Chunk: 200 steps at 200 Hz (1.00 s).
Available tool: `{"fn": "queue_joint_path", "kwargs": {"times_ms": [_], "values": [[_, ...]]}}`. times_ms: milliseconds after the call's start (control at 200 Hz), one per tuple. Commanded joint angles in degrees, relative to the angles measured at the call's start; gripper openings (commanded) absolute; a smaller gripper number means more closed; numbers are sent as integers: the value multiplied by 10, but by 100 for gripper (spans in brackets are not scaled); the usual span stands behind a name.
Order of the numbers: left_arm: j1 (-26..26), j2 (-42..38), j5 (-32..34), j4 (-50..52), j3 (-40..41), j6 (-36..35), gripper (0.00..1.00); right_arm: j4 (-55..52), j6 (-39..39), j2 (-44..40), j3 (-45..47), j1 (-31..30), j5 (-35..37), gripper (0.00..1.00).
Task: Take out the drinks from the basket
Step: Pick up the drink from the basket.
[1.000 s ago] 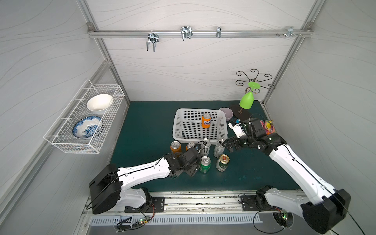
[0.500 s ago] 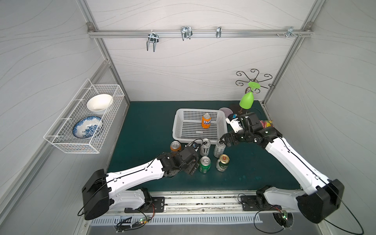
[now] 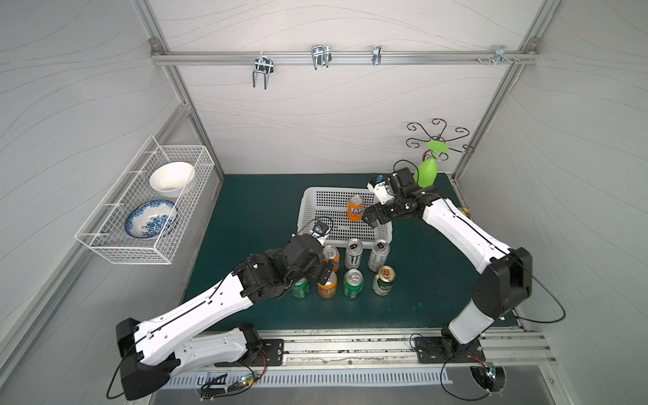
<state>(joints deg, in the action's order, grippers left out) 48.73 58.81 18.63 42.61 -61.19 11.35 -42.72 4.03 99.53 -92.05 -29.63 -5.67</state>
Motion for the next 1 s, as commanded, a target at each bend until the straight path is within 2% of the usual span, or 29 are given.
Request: {"fn": "queue_joint_path", "kwargs": {"times_ms": [0, 160, 490, 820, 995], "values": [[-76, 0, -45, 6, -23, 13, 98, 1, 13, 54, -57, -4, 11, 99], [-121, -5, -56, 8, -25, 22, 98, -20, 24, 153, -149, -3, 17, 99], [-137, -16, -62, 12, -15, 28, 98, -31, 36, 276, -248, 1, 36, 99], [-138, -9, -64, 10, -17, 26, 98, -26, 49, 328, -291, 3, 55, 93], [-139, -5, -70, 11, -22, 25, 98, -37, 49, 353, -322, 4, 59, 85]]}}
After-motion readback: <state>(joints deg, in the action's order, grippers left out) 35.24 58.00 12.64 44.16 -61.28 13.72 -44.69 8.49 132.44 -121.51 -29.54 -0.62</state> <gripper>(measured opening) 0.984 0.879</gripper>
